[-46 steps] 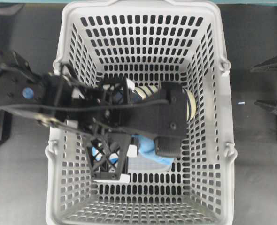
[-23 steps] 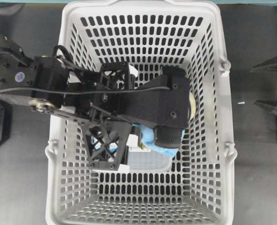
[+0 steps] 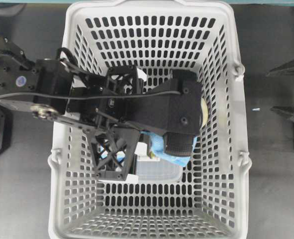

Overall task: Pick up the blue cloth from the shopping basket with the left arm.
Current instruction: 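Lift the blue cloth upward out of the basket with the left gripper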

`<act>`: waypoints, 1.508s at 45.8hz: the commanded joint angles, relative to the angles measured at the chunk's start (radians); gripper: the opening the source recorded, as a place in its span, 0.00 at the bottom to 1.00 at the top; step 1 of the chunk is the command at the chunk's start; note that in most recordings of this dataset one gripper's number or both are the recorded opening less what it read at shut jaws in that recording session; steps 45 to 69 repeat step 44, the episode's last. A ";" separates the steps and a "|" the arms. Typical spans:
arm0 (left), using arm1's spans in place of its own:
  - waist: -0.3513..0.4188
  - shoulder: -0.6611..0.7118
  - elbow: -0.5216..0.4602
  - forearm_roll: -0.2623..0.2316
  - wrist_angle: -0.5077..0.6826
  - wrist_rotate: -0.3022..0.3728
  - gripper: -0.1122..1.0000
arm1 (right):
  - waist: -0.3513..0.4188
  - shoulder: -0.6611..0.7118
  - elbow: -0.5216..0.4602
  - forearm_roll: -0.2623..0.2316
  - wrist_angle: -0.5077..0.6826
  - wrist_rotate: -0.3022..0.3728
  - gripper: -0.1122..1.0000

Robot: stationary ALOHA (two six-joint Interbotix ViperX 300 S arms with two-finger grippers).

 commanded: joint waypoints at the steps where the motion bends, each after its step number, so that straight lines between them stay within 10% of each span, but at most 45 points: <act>1: -0.002 -0.025 -0.023 0.003 -0.026 0.000 0.24 | -0.002 0.005 -0.009 0.002 -0.012 0.002 0.79; 43: -0.020 -0.285 0.353 0.003 -0.368 0.005 0.24 | -0.002 -0.012 -0.009 0.003 -0.008 0.014 0.79; 69: -0.021 -0.288 0.356 0.003 -0.374 0.005 0.24 | 0.000 -0.012 -0.009 0.003 -0.008 0.017 0.79</act>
